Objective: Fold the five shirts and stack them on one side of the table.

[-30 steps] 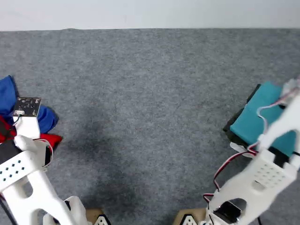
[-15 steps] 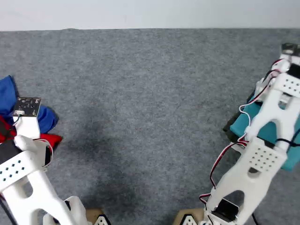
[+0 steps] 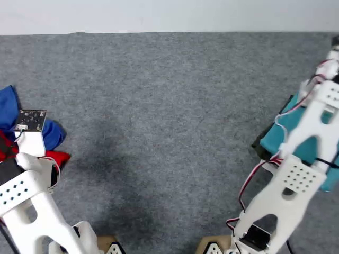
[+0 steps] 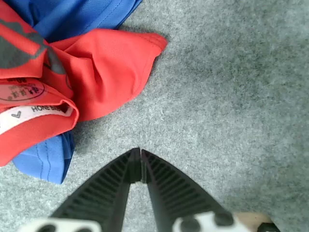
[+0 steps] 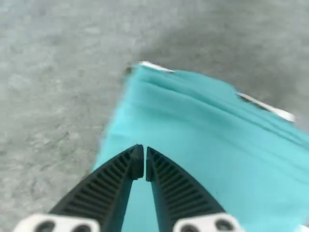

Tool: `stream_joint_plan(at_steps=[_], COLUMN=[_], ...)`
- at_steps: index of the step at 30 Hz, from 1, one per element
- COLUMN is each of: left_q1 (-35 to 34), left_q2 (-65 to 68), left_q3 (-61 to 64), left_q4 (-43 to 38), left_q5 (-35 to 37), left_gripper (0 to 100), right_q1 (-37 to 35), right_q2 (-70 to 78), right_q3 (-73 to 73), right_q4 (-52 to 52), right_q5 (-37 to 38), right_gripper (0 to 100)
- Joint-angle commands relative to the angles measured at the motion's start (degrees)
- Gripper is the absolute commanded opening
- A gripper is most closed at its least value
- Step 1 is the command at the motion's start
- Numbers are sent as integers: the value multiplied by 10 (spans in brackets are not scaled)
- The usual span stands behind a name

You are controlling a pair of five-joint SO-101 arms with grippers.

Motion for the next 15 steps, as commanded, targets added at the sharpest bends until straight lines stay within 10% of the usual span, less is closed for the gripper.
stream_joint_plan(at_steps=[1, 9, 15], left_q1=[4, 4, 4], left_q2=[-11, -11, -11], left_q3=[-7, -3, -7], left_q4=[-5, -4, -6], left_q5=[-5, -5, -5], left_gripper=[6, 6, 6], right_q1=[59, 113, 53], right_q2=[8, 137, 106], right_q3=[-32, -45, -197], right_q4=[-22, -124, 3], right_q5=[42, 70, 69], right_gripper=[11, 11, 10])
